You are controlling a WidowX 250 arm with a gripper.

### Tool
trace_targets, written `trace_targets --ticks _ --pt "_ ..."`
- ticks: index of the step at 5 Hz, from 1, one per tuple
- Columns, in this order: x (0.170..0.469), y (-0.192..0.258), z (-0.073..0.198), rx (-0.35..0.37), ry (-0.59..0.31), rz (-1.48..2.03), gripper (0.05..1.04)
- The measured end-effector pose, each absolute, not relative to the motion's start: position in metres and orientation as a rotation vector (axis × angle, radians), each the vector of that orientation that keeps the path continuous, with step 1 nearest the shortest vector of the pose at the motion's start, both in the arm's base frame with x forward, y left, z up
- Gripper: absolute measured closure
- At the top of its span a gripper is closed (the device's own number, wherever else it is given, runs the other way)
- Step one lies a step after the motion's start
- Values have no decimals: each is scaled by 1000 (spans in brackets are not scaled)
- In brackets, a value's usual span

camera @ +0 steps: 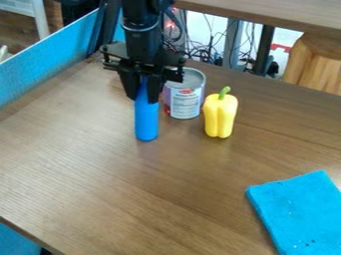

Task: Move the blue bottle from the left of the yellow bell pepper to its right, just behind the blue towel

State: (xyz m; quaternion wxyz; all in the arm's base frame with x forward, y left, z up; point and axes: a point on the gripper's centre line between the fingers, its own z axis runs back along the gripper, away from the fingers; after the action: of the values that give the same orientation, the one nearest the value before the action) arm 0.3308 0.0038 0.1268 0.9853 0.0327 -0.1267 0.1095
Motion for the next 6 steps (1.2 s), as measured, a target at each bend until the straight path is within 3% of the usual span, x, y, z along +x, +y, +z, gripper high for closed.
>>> trace_targets --ticks 2,4,5,6 --pt "323 -24 158 63 -325 140 712" --pt "316 -82 198 -1 -371 -37 712" --pt "319 -116 209 -106 -363 -143 712" --pt "330 -146 195 -121 -323 -226 712"
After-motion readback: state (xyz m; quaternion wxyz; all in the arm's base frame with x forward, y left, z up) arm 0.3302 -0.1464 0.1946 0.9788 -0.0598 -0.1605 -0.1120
